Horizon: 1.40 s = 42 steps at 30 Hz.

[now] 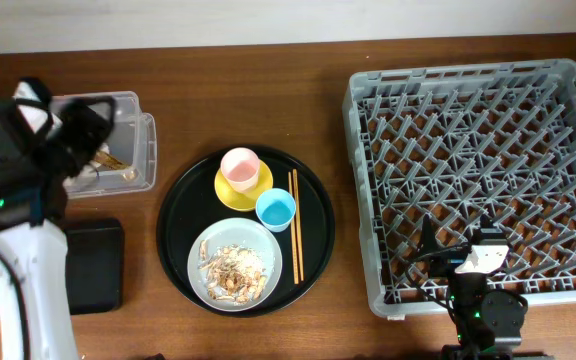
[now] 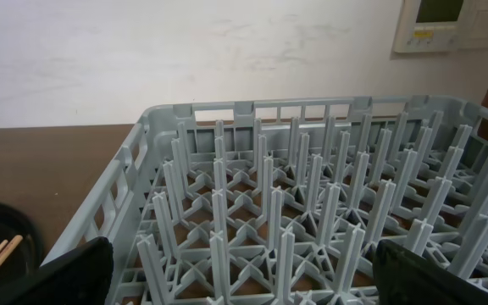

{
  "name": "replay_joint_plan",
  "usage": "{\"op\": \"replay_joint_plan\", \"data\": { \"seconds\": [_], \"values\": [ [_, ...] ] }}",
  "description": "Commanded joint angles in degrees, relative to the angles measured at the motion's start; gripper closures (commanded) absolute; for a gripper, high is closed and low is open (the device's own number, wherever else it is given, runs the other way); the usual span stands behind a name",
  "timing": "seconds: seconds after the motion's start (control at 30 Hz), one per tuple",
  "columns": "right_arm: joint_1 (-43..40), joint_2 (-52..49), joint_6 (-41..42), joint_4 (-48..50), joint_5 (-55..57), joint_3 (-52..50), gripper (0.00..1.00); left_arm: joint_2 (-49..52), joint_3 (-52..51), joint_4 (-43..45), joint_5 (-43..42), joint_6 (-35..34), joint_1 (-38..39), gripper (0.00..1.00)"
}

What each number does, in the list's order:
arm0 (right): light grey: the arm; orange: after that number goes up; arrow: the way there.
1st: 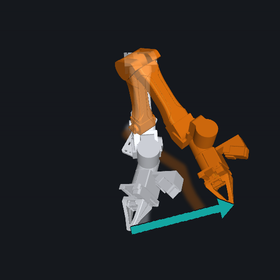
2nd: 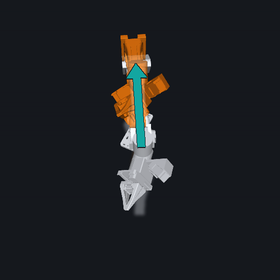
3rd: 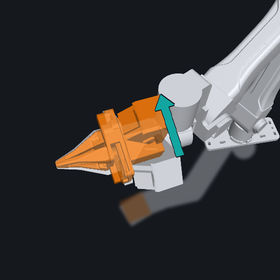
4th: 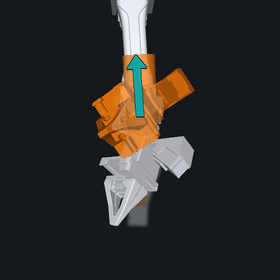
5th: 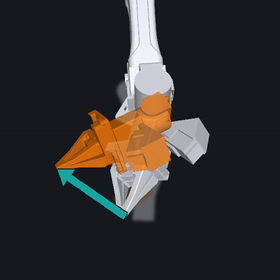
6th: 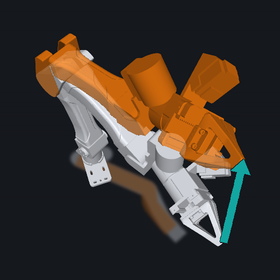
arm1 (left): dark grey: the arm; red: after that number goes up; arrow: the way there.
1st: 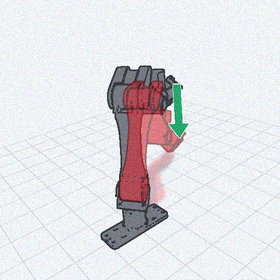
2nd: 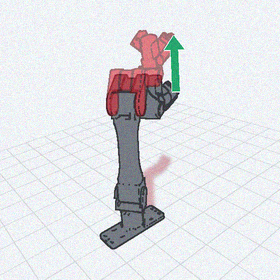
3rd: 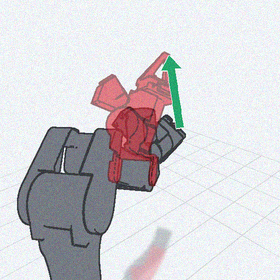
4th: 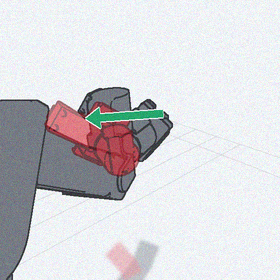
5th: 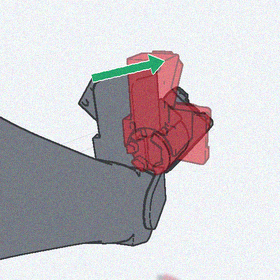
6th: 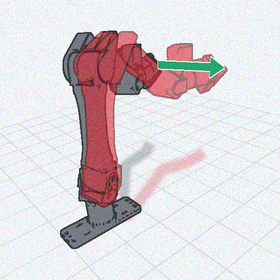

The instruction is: Sort waste into correct bins and load items into the dishwasher rack

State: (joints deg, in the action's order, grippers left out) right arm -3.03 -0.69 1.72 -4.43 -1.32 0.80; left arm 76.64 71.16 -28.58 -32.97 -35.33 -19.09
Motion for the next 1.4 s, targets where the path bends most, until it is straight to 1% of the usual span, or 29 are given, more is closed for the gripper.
{"op": "replay_joint_plan", "data": {
  "seconds": [0.0, 0.03, 0.07, 0.1, 0.13, 0.17, 0.23, 0.33, 0.37, 0.4, 0.43, 0.5, 0.57, 0.6, 0.67, 0.7, 0.77, 0.83, 0.87, 0.9, 0.93, 1.1, 1.2, 1.37],
  "values": [
    [-0.42, 0.28, 0.20, -0.09, 0.70, -0.48, 0.02, -4.15, 0.04, -14.49, -17.66, 16.65, 1.22, 0.35],
    [-0.44, 0.28, 0.20, -0.09, 0.70, -0.48, 0.02, -4.52, 0.04, -18.51, -17.68, 19.06, 2.03, 0.24],
    [-0.44, 0.28, 0.20, -0.09, 0.72, -0.48, 0.02, -4.74, 0.04, -22.45, -17.66, 22.10, 3.10, 0.18],
    [-0.42, 0.28, 0.20, -0.09, 0.72, -0.48, 0.02, -4.79, 0.04, -27.17, -17.62, 26.08, 4.70, 0.14],
    [-0.44, 0.28, 0.20, -0.09, 0.70, -0.48, 0.02, -4.70, 0.00, -32.70, -17.03, 31.06, 7.52, 0.13],
    [-0.44, 0.28, 0.20, -0.09, 0.72, -0.48, 0.02, -4.66, -0.07, -35.10, -15.72, 32.70, 9.35, 0.13],
    [-0.44, 0.28, 0.20, -0.09, 0.72, -0.48, 0.02, -4.66, -0.33, -38.38, -10.56, 33.24, 14.10, 0.13],
    [-0.44, 0.28, 0.20, -0.09, 0.70, -0.48, 0.02, -4.61, -0.90, -39.01, -2.38, 33.18, 22.25, 0.13],
    [-0.42, 0.28, 0.20, -0.09, 0.72, -0.48, 0.01, -4.61, -0.90, -39.01, -0.24, 32.94, 24.35, 0.13],
    [-0.44, 0.28, 0.20, -0.09, 0.70, -0.48, 0.02, -4.61, -0.90, -38.95, 3.61, 30.64, 27.69, 0.13],
    [-0.44, 0.28, 0.20, -0.09, 0.72, -0.48, 0.02, -4.61, -0.90, -38.95, 5.42, 29.20, 29.05, 0.14],
    [-0.44, 0.28, 0.20, -0.09, 0.72, -0.48, 0.02, -4.61, -0.90, -38.91, 10.43, 25.64, 32.85, 0.23],
    [-0.42, 0.28, 0.20, -0.09, 0.70, -0.48, 0.02, -4.61, -0.90, -38.80, 15.67, 22.67, 36.33, 0.30],
    [-0.44, 0.28, 0.20, -0.09, 0.70, -0.48, 0.02, -4.61, -0.90, -38.80, 18.16, 20.65, 37.57, 0.31],
    [-0.44, 0.28, 0.20, -0.09, 0.72, -0.48, 0.02, -4.61, -0.90, -38.82, 25.83, 13.99, 40.17, 0.35],
    [-0.44, 0.28, 0.20, -0.09, 0.72, -0.48, 0.02, -4.61, -0.90, -38.82, 28.85, 12.13, 40.70, 0.35],
    [-0.44, 0.28, 0.20, -0.09, 0.72, -0.48, 0.02, -4.61, -0.90, -39.01, 36.74, 9.35, 40.61, 0.42],
    [-0.44, 0.28, 0.20, -0.09, 0.72, -0.48, 0.02, -4.61, -0.90, -39.67, 48.70, 2.67, 39.21, 0.42],
    [-0.44, 0.28, 0.20, -0.09, 0.70, -0.48, 0.02, -4.63, -0.90, -39.95, 52.94, 0.44, 38.27, 0.41],
    [-0.44, 0.28, 0.20, -0.09, 0.70, -0.48, 0.02, -4.63, -0.90, -40.22, 56.54, -1.46, 36.98, 0.17],
    [-0.42, 0.28, 0.20, -0.09, 0.72, -0.48, 0.02, -4.63, -0.90, -40.30, 58.40, -2.75, 35.23, 0.01],
    [-0.42, 0.28, 0.20, -0.09, 0.70, -0.48, 0.02, -4.61, -0.90, -40.04, 58.34, -3.08, 26.16, 0.01],
    [-0.42, 0.28, 0.20, -0.09, 0.72, -0.48, 0.01, -4.61, -0.90, -40.33, 57.94, -3.08, 19.04, 0.01],
    [-0.42, 0.28, 0.20, 0.02, 0.72, -0.48, 0.02, -4.61, -0.90, -43.15, 50.36, -3.04, 12.37, 0.01]
  ]
}}
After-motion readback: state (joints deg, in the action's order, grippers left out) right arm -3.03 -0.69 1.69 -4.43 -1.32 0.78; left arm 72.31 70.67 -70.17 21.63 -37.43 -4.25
